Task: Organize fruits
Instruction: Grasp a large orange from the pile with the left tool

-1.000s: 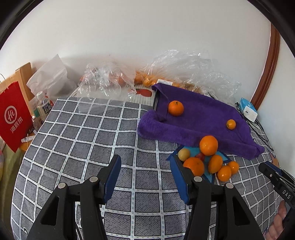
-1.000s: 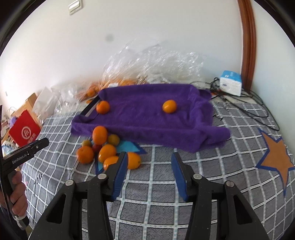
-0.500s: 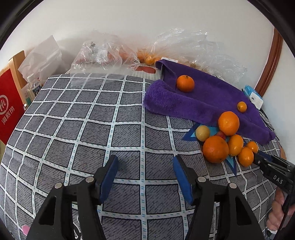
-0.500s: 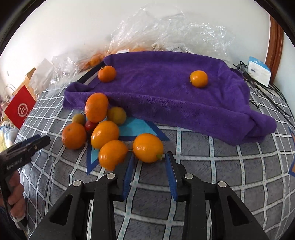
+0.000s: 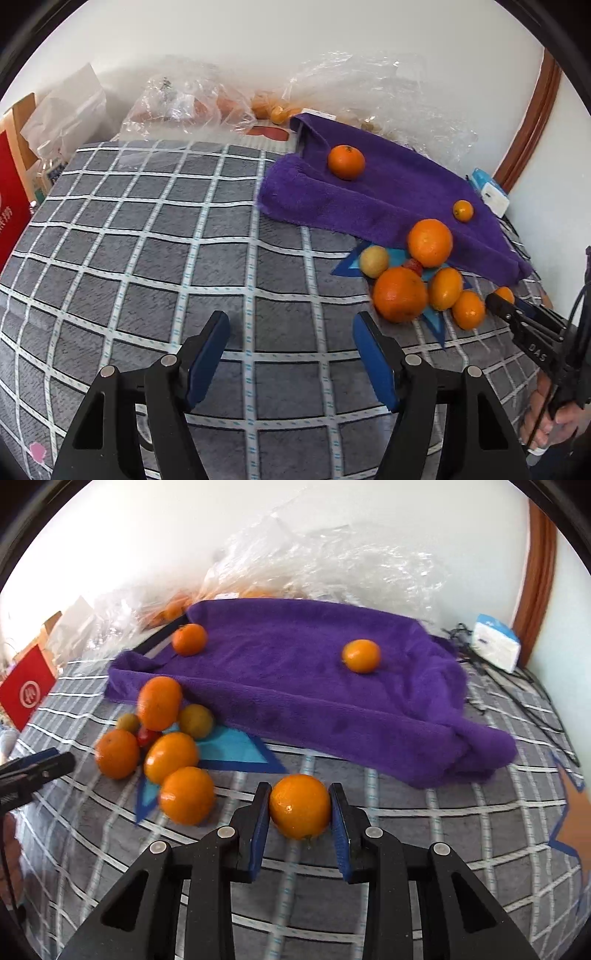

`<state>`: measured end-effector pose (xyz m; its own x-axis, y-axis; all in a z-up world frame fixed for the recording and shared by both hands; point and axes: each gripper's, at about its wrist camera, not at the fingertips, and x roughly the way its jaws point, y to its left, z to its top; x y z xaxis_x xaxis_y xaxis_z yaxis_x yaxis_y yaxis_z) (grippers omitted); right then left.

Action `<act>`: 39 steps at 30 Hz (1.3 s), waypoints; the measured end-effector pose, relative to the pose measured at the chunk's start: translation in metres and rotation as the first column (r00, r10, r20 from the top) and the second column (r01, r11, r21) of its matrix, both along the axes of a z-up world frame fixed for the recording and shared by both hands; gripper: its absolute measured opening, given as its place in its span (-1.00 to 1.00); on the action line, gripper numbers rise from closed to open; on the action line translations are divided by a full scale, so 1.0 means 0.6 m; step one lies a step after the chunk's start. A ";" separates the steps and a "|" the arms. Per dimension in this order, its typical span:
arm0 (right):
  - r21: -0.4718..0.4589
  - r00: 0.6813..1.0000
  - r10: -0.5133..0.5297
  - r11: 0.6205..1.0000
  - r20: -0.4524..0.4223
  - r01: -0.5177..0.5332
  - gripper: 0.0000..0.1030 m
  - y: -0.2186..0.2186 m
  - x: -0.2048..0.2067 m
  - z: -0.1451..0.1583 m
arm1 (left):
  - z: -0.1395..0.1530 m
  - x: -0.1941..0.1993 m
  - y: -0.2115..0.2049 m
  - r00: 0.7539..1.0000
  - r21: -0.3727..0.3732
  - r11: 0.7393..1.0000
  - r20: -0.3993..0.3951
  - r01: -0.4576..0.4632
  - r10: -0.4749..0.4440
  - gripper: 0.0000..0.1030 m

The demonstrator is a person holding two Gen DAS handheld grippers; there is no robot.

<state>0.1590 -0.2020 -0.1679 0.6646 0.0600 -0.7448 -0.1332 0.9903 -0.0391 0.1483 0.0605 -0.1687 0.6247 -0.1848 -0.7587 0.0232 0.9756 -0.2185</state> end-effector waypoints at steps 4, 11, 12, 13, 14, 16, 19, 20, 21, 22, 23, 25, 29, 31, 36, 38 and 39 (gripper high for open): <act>0.042 1.000 -0.023 0.999 -0.001 0.023 -0.40 -0.032 -0.006 0.002 | 0.016 0.008 -0.053 0.997 0.001 0.997 0.023 0.073 -0.073 0.30; 0.108 0.999 -0.035 0.994 0.022 0.033 -0.39 -0.058 -0.012 0.003 | 0.003 0.037 -0.118 0.994 0.078 0.991 0.021 0.110 -0.112 0.30; 0.111 0.999 -0.037 0.993 0.016 0.035 -0.39 -0.059 -0.011 0.001 | 0.001 0.039 -0.121 0.993 0.072 0.991 0.026 0.115 -0.117 0.30; 0.107 0.999 -0.037 0.994 0.008 0.036 -0.39 -0.058 -0.010 -0.001 | -0.001 0.040 -0.123 0.992 0.068 0.991 0.034 0.118 -0.120 0.30; 0.103 1.000 -0.031 0.994 0.004 0.030 -0.39 -0.056 -0.009 -0.002 | -0.005 0.041 -0.125 0.992 0.068 0.991 0.044 0.114 -0.117 0.30; 0.091 1.000 -0.021 0.996 0.015 0.020 -0.39 -0.050 -0.011 -0.001 | -0.013 0.046 -0.127 0.994 0.077 0.991 0.024 0.106 -0.108 0.26; 0.083 1.000 -0.012 0.996 0.017 0.010 -0.39 -0.047 -0.012 -0.002 | -0.010 0.042 -0.120 0.993 0.044 0.993 0.041 0.110 -0.112 -0.06; 0.083 1.000 -0.014 0.996 0.013 0.013 -0.39 -0.047 -0.011 -0.003 | -0.010 0.044 -0.115 0.994 0.029 0.994 0.040 0.103 -0.105 -0.12; 0.081 1.000 -0.019 0.997 0.012 0.018 -0.39 -0.048 -0.011 -0.003 | -0.009 0.043 -0.112 0.994 0.013 0.995 0.047 0.102 -0.102 -0.21; 0.082 1.000 -0.022 0.996 0.011 0.021 -0.39 -0.050 -0.011 -0.003 | -0.009 0.041 -0.107 0.994 0.000 0.995 0.053 0.097 -0.097 -0.22; 0.087 1.000 -0.024 0.996 0.011 0.023 -0.39 -0.051 -0.011 -0.003 | -0.009 0.038 -0.102 0.995 -0.011 0.996 0.057 0.088 -0.087 -0.23; 0.093 1.000 -0.026 0.995 0.018 0.024 -0.39 -0.054 -0.012 -0.002 | -0.006 0.032 -0.100 0.994 -0.016 0.997 0.071 0.081 -0.079 -0.23; 0.095 0.999 -0.027 0.995 0.024 0.025 -0.39 -0.055 -0.013 -0.001 | 0.002 0.025 -0.102 0.991 -0.003 0.997 0.110 0.077 -0.077 -0.23; 0.092 0.999 -0.024 0.995 0.025 0.022 -0.39 -0.054 -0.014 -0.001 | 0.006 0.020 -0.102 0.989 -0.001 0.997 0.130 0.077 -0.077 -0.23; 0.080 1.000 -0.023 0.997 0.015 0.022 -0.39 -0.051 -0.013 -0.002 | 0.017 0.010 -0.100 0.983 -0.002 0.998 0.170 0.068 -0.067 -0.23; 0.079 1.000 -0.025 0.997 0.018 0.024 -0.39 -0.051 -0.014 -0.002 | 0.018 0.008 -0.099 0.982 -0.002 0.998 0.177 0.068 -0.066 -0.23; 0.082 0.999 -0.023 0.996 0.022 0.021 -0.39 -0.053 -0.015 -0.001 | 0.019 0.007 -0.099 0.982 -0.001 0.998 0.180 0.067 -0.065 -0.23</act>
